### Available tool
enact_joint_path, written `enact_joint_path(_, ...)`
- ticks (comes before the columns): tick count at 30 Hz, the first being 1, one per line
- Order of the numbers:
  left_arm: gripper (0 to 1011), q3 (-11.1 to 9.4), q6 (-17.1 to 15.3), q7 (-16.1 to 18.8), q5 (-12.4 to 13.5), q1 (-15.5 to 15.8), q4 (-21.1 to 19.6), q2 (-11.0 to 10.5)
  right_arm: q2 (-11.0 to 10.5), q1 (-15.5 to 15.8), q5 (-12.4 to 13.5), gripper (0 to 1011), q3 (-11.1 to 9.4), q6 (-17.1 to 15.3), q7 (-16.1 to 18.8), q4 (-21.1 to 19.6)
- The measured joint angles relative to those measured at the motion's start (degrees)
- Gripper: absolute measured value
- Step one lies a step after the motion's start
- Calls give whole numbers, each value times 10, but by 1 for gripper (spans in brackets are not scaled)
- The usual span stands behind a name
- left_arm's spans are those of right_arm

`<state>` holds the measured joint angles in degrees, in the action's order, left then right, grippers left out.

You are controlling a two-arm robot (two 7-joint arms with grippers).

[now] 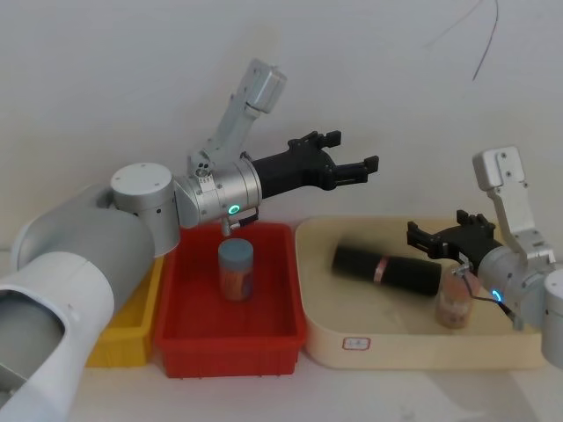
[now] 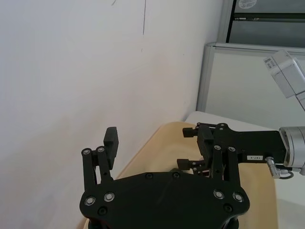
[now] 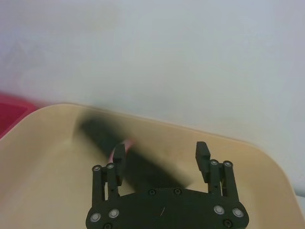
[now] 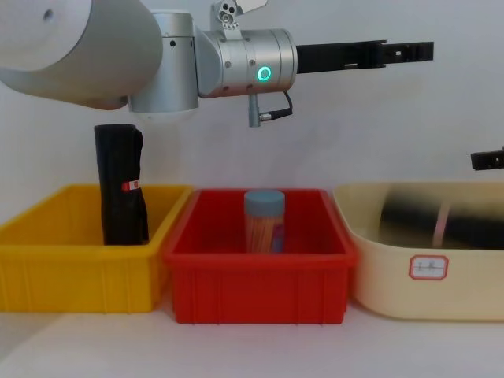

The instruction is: Pick up the garbage bag with the one hand and transfer it to the other hand.

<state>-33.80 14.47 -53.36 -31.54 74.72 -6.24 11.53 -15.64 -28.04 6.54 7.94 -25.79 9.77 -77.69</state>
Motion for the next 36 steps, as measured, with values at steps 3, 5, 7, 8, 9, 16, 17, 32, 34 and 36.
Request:
enact_joint_path(3, 1001, 0, 0, 0, 0, 0, 0, 0, -1, 2, 0, 939, -1, 0, 1, -2)
enact_joint_path(5, 1001, 0, 0, 0, 0, 0, 0, 0, -1, 3, 0, 996, -1, 1, 1, -3)
enact_joint_path(7, 1002, 0, 0, 0, 0, 0, 0, 0, -1, 4, 1, 1000, -2, 1, 2, -4)
enact_joint_path(8, 1002, 0, 0, 0, 0, 0, 0, 0, -2, 4, 1, 1000, -2, 1, 2, -5)
enact_joint_path(9, 1002, 0, 0, 0, 0, 0, 0, 0, -2, 5, 1, 1000, -3, 1, 2, -5)
enact_joint_path(16, 1002, 0, 0, 0, 0, 0, 0, 0, -2, 6, 1, 1000, -3, 2, 3, -7)
enact_joint_path(17, 1002, 0, 0, 0, 0, 0, 0, 0, -2, 7, 1, 1000, -4, 2, 3, -8)
enact_joint_path(32, 1002, 0, 0, 0, 0, 0, 0, 0, -3, 8, 1, 1000, -5, 2, 3, -9)
enact_joint_path(34, 1002, 0, 0, 0, 0, 0, 0, 0, -3, 8, 1, 1000, -5, 2, 3, -9)
enact_joint_path(36, 1002, 0, 0, 0, 0, 0, 0, 0, -3, 9, 1, 1000, -5, 2, 3, -10)
